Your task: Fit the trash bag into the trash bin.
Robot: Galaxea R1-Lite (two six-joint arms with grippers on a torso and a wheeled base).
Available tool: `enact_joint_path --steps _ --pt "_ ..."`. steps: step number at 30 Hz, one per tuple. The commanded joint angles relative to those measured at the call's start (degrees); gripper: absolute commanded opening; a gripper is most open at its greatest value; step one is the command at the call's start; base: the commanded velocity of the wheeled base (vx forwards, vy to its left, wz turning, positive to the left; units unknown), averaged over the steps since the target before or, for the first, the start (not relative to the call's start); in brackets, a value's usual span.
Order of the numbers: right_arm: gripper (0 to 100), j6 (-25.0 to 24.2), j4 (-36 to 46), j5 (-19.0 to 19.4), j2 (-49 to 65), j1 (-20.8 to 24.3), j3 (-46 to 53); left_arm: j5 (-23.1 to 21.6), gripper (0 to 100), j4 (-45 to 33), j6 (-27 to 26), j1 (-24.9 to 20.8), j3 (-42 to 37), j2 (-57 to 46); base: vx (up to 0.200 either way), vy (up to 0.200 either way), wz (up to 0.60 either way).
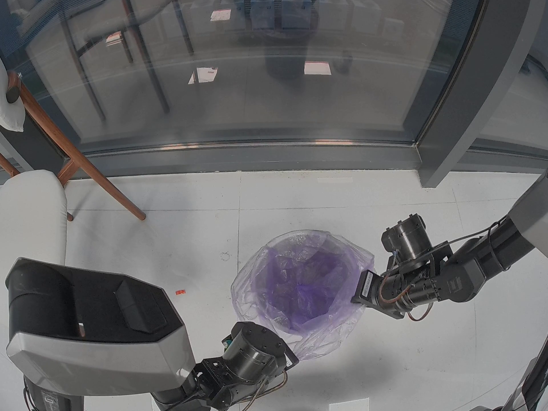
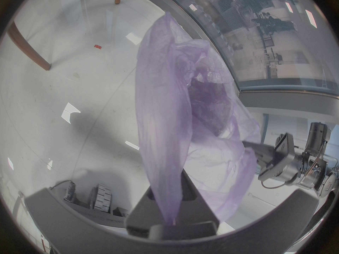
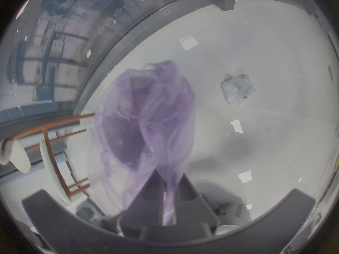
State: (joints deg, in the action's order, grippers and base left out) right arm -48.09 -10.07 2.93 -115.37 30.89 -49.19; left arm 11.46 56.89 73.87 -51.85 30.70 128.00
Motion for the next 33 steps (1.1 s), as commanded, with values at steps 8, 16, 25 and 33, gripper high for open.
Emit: enact_joint_path --steps 8,16,25,33 --pt "0 8.98 -0.92 -0.20 -1.26 -0.74 6.91 0.76 0 -0.12 -5.32 -0.01 -1.60 0.49 0.000 0.000 0.00" --pt "0 8.98 -0.92 -0.90 -2.84 -1.10 6.83 0.49 100 0.06 -10.15 -0.10 -2.04 2.25 0.000 0.000 0.00" --pt "0 9.16 -0.83 -2.66 -4.51 -1.80 6.56 1.20 100 2.17 -8.22 3.16 -12.59 -1.26 0.000 0.000 0.00" --pt "0 11.09 -6.01 -5.56 -9.70 -2.15 5.07 2.08 100 4.89 -7.34 10.63 -13.29 0.06 0.000 0.000 0.00"
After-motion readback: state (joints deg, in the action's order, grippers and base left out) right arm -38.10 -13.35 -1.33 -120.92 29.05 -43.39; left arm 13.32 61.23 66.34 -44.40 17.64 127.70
